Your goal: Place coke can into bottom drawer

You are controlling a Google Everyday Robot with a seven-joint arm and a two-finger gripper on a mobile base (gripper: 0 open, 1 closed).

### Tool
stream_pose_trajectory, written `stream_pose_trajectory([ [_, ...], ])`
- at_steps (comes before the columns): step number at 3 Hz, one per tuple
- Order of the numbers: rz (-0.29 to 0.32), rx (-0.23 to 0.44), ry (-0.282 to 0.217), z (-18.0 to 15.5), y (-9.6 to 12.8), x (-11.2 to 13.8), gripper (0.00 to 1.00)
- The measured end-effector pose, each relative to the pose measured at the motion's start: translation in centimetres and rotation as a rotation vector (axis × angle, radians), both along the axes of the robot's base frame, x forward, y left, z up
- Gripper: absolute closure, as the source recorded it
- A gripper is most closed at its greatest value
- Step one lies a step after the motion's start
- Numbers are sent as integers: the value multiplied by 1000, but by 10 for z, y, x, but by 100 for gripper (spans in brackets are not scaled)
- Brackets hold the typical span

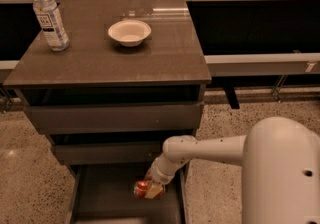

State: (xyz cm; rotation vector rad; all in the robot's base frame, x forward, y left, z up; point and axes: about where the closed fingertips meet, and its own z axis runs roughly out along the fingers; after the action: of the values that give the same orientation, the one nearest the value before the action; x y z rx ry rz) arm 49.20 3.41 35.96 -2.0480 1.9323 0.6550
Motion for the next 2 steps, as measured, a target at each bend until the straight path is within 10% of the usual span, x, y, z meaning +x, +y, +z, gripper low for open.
stream_pose_trajectory([
  [2, -70, 49, 6, -121, -18, -20, 100],
])
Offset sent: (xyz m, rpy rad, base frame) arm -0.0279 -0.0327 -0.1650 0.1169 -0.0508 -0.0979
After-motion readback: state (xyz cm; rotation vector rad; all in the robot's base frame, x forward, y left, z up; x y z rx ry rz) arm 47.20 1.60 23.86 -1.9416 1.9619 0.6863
